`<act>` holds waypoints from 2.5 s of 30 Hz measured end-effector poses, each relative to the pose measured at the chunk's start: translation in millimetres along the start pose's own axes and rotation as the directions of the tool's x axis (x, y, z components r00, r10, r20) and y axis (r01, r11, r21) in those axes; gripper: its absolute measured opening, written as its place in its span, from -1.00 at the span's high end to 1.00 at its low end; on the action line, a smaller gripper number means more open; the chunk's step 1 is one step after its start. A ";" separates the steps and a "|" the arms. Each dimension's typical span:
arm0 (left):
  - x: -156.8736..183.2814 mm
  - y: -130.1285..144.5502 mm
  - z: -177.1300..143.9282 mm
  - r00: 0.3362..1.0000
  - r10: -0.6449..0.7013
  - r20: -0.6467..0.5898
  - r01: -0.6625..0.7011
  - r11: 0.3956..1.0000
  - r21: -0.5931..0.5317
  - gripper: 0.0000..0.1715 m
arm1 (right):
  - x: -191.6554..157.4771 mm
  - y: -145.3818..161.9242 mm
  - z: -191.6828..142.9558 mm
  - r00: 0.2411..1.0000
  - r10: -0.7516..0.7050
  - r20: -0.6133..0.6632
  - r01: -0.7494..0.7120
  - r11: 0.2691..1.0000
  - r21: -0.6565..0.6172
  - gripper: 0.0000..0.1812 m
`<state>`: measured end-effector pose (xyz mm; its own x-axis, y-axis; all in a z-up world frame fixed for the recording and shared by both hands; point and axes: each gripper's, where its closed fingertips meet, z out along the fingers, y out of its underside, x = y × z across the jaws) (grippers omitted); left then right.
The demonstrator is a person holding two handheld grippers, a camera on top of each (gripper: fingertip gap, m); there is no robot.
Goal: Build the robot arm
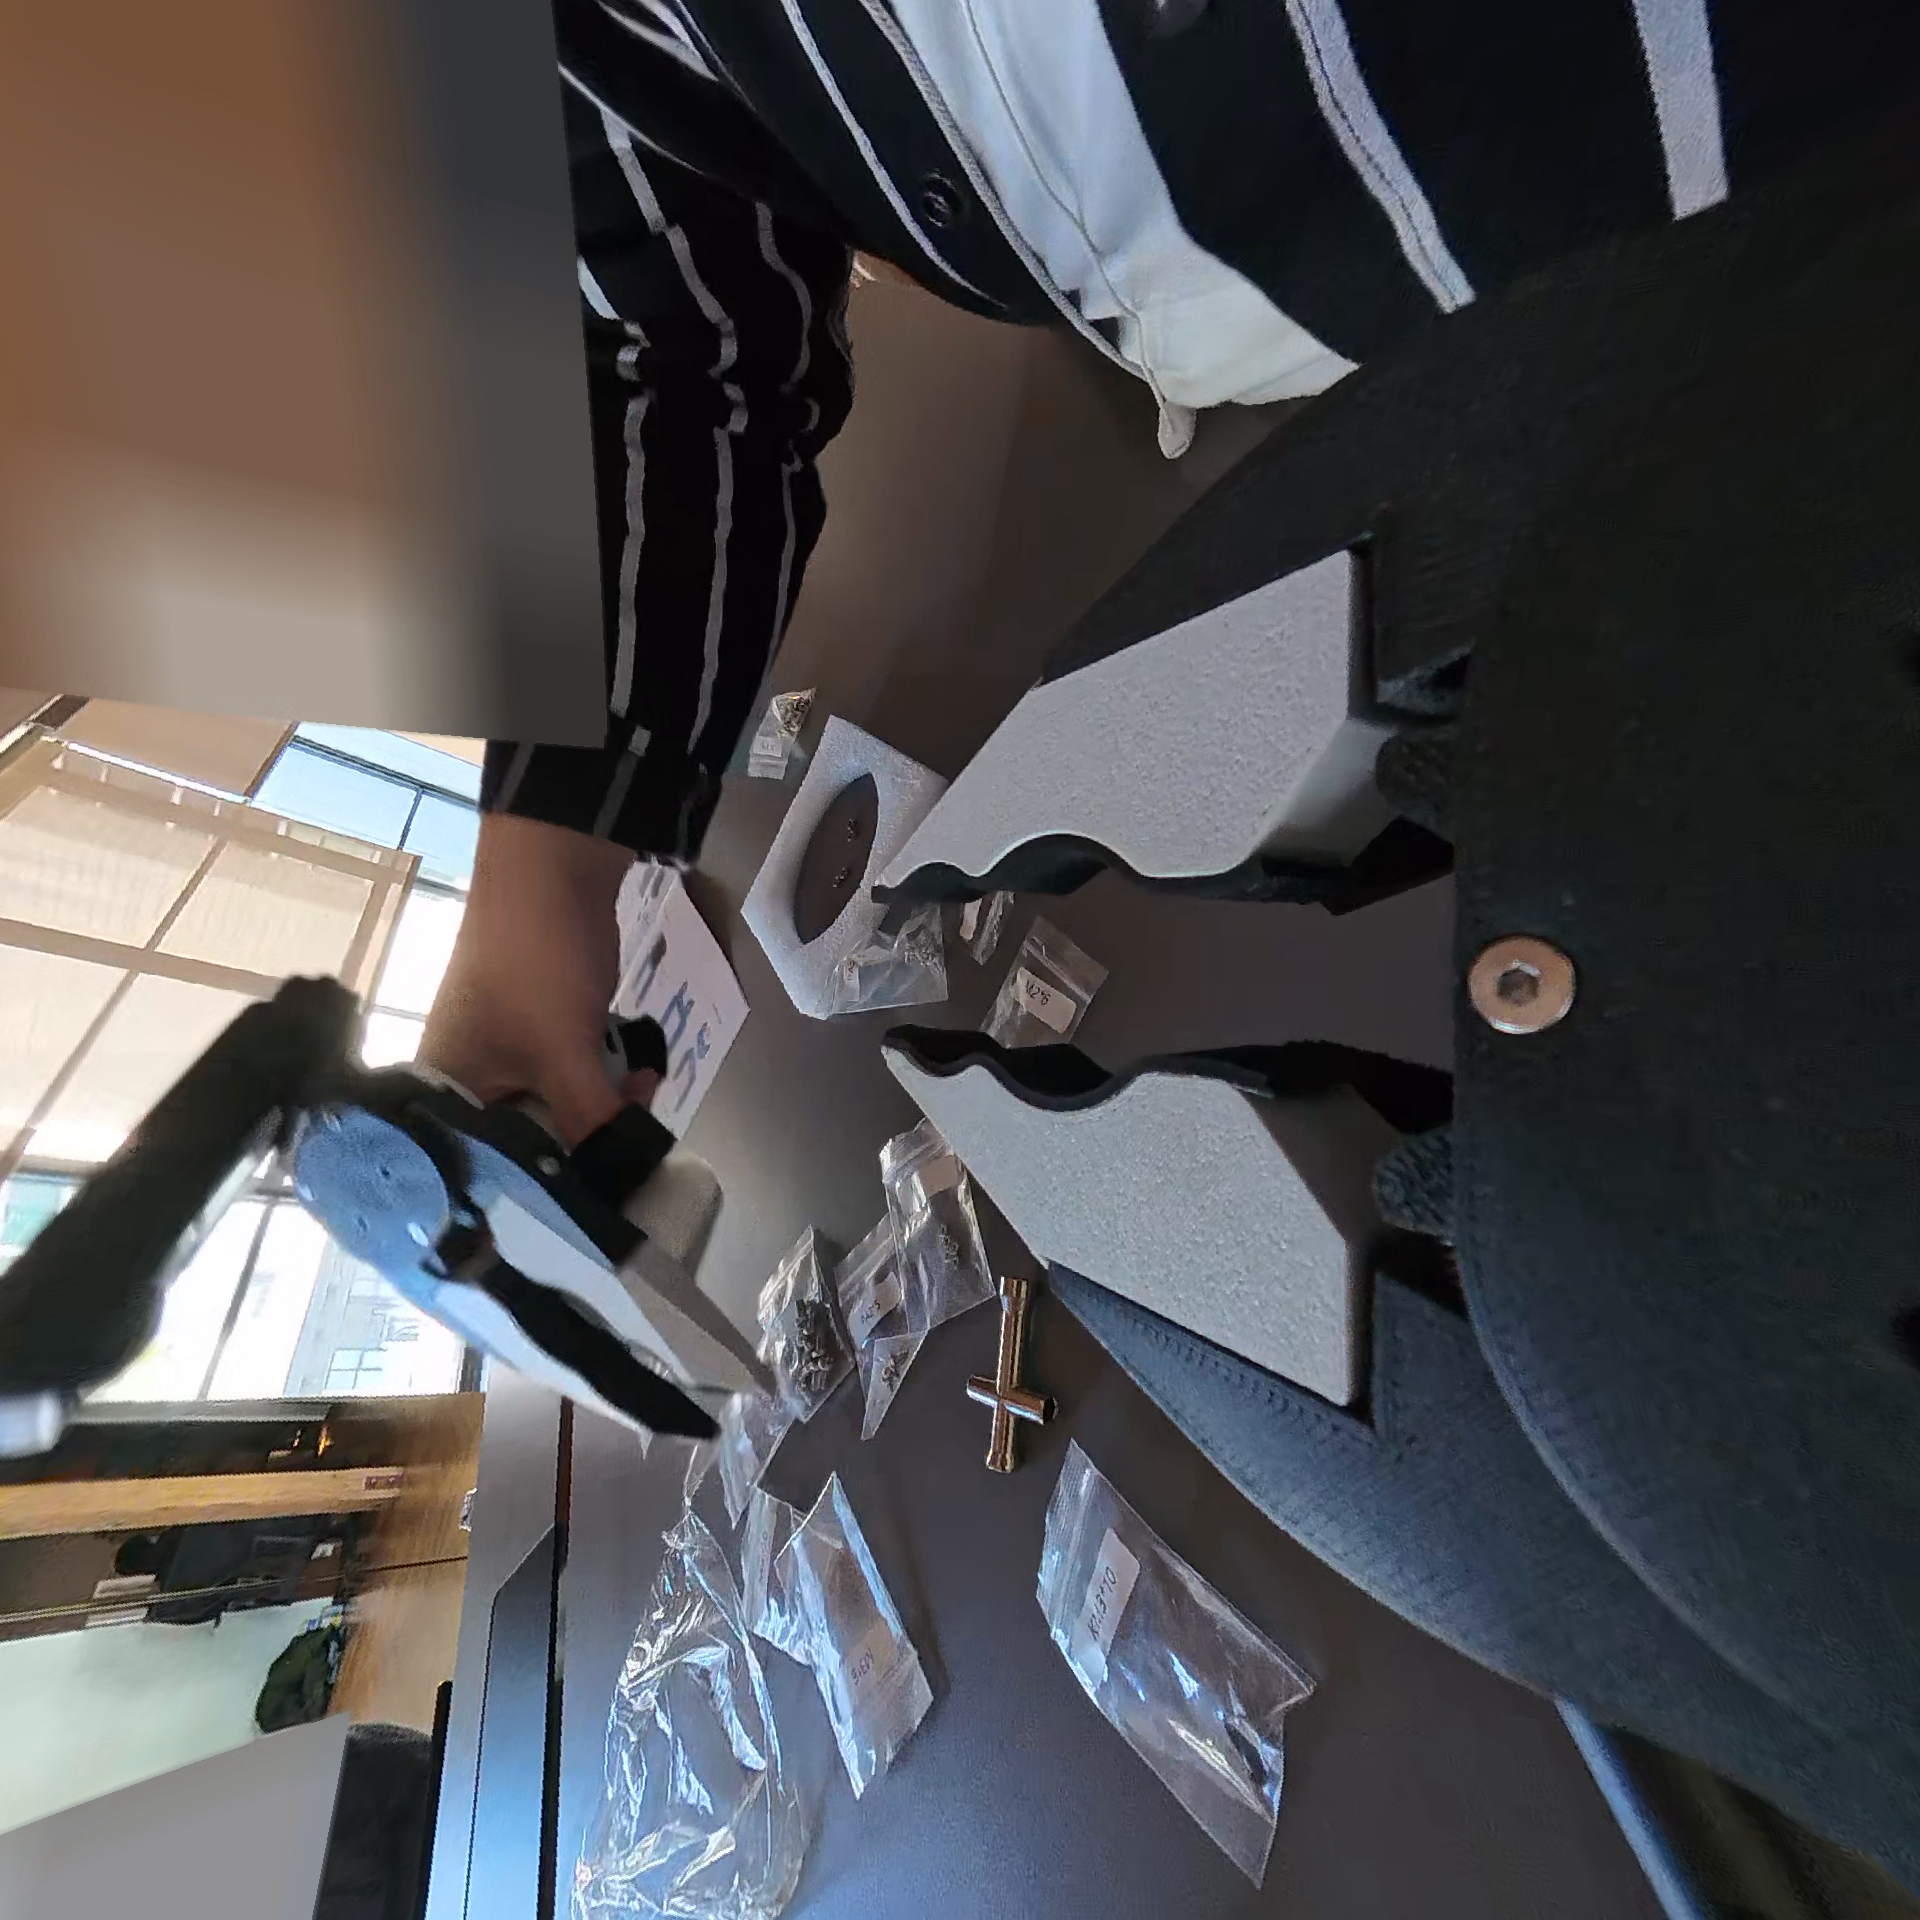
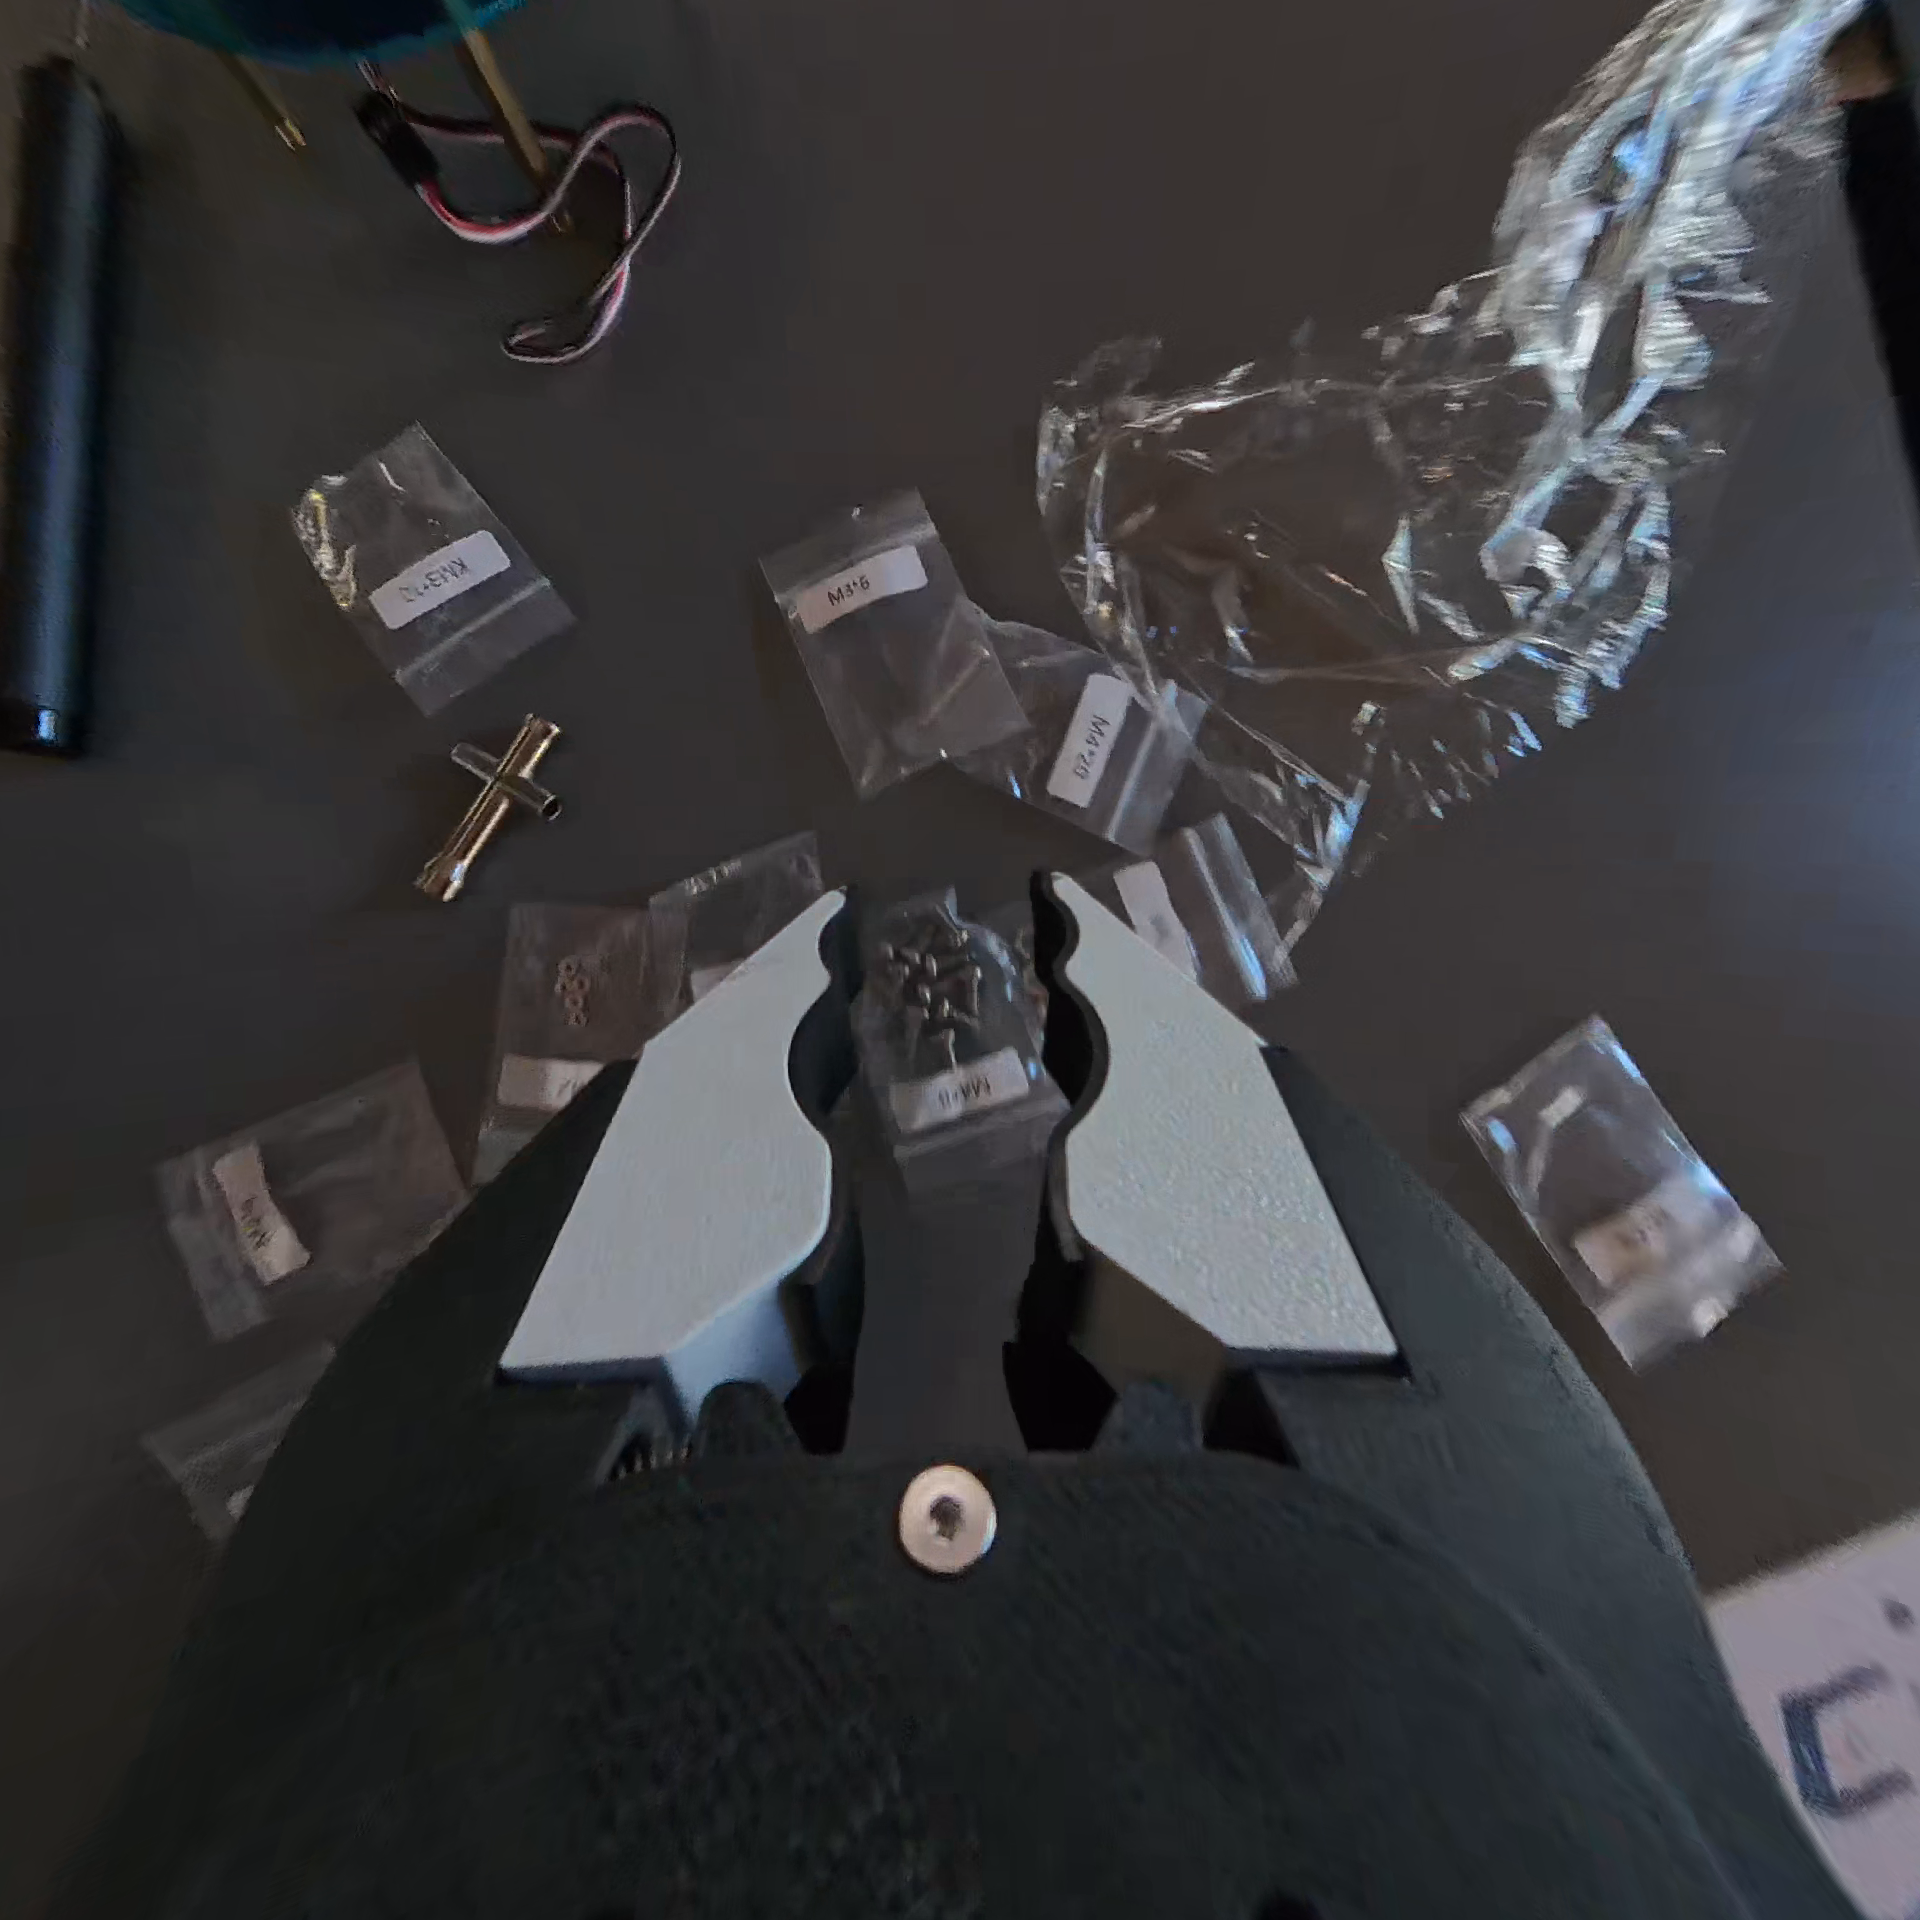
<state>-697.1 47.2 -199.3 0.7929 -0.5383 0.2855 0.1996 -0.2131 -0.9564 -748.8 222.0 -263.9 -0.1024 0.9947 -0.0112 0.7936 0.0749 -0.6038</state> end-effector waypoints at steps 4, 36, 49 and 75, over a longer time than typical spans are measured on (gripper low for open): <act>-3.2 -3.6 -2.1 0.999 0.025 0.030 -0.026 0.999 0.024 0.74 | 4.3 22.8 -59.7 0.990 0.076 -0.116 -0.069 0.996 0.059 0.64; 28.9 -35.9 -254.7 0.754 0.144 0.641 -0.263 0.960 0.094 0.33 | -152.9 -32.4 -159.1 0.946 0.079 -0.314 0.155 0.741 0.653 0.54; -44.8 -42.6 -510.5 0.720 0.159 0.676 -0.129 0.987 -0.095 0.35 | -253.2 -195.7 -64.9 0.847 0.202 -0.492 0.257 0.655 0.711 0.65; -355.6 -126.8 -531.0 0.784 0.336 0.523 -0.219 0.937 -0.273 0.37 | -209.4 -332.7 142.3 0.791 0.131 -0.597 0.211 0.858 0.469 0.69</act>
<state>-1310.1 -167.4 -146.9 0.9893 -0.0670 -0.1295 -0.1439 -0.3043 -0.9416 -1076.7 -21.3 -174.1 0.3811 0.8393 0.3877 0.3776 0.2414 -0.8939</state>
